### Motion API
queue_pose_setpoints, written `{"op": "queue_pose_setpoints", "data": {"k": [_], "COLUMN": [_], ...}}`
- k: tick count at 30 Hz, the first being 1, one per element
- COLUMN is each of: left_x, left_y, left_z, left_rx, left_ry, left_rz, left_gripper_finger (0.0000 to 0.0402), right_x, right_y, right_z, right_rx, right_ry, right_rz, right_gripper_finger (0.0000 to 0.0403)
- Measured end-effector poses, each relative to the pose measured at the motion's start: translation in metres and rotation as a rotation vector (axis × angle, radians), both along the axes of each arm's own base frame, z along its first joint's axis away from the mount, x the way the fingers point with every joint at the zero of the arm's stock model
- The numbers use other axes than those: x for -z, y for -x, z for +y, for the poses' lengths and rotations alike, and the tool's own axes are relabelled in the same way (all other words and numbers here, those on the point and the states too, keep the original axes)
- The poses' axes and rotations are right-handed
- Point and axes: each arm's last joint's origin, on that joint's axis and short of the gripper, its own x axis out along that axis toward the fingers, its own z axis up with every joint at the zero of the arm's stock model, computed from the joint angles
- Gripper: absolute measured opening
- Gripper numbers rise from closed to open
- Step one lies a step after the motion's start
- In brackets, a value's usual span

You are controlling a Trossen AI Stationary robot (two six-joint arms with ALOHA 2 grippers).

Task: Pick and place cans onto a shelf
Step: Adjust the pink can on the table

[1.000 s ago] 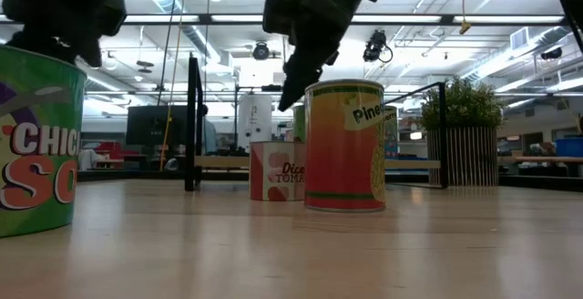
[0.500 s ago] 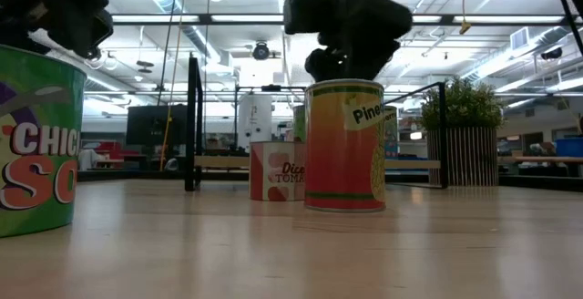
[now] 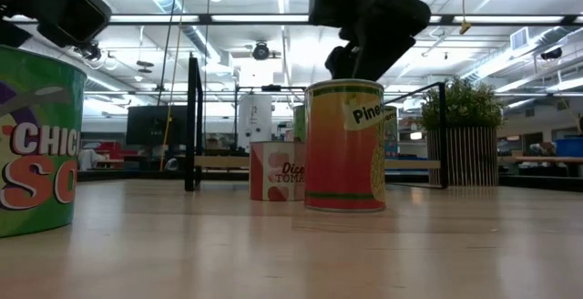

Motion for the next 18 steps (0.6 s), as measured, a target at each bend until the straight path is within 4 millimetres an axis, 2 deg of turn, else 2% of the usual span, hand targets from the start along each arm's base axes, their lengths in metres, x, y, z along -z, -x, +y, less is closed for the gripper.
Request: {"op": "queue_pose_setpoints", "data": {"k": [4, 8, 15, 18], "left_x": [0.001, -0.003, -0.010, -0.009], "left_y": [0.002, 0.005, 0.015, 0.020], "left_z": [-0.014, -0.028, -0.048, -0.052], "left_rx": [0.058, 0.110, 0.084, 0.079], "left_ry": [0.013, 0.025, 0.048, 0.063], "left_rz": [-0.011, -0.085, -0.188, -0.173], "left_gripper_finger": [0.0217, 0.0208, 0.0195, 0.0192], "right_x": [0.001, -0.007, -0.020, -0.020], "right_y": [0.011, 0.024, 0.050, 0.061], "right_z": [0.000, -0.001, -0.007, -0.013], "right_rx": [-0.012, -0.012, -0.024, -0.021], "right_ry": [-0.002, -0.003, 0.001, -0.019], "right_rz": [-0.051, -0.077, -0.138, -0.155], "right_gripper_finger": [0.0399, 0.0399, 0.0399, 0.0399]}}
